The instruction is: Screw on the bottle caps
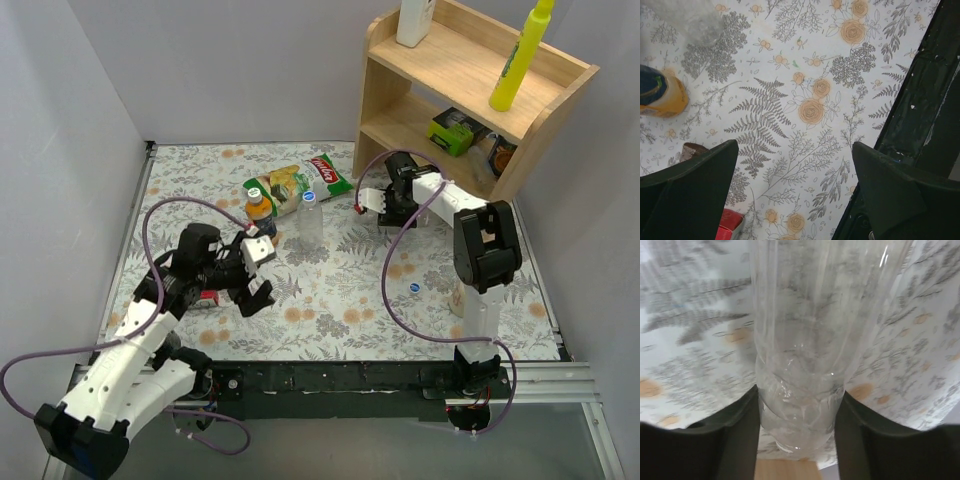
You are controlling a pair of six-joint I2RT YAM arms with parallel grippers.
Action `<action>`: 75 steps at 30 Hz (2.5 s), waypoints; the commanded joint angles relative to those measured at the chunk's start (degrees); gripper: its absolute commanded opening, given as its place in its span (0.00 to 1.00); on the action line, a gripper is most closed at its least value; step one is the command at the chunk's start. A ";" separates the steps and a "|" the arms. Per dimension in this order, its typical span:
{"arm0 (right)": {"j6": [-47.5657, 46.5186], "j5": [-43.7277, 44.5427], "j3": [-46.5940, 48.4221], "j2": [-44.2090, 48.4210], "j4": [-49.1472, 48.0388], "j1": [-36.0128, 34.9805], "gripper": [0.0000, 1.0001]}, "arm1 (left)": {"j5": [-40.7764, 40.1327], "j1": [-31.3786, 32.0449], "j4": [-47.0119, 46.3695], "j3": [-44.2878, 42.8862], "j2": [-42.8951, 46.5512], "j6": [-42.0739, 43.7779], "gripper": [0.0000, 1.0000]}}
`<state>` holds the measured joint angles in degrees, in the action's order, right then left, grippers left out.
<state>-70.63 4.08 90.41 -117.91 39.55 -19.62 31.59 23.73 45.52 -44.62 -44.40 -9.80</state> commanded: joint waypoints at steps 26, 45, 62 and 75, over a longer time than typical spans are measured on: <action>-16.93 -1.53 -45.32 47.46 -4.91 -39.17 0.54 | 1.71 5.10 11.17 -30.38 -17.31 -6.35 0.98; -1.54 -2.13 -31.38 51.27 5.79 -41.38 0.94 | 0.40 13.78 2.21 -13.47 -19.40 -22.98 0.98; 17.90 -7.06 -33.90 74.66 -0.09 -22.93 0.94 | -19.65 26.55 0.36 -35.27 -55.17 -18.15 0.98; 21.13 -2.95 -35.74 75.54 -5.08 -18.36 0.98 | -14.90 28.92 1.60 -29.91 -60.36 -7.34 0.98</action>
<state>-53.30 -1.48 56.23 -42.76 40.07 -39.29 15.16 51.53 46.33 -76.44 -104.49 -21.98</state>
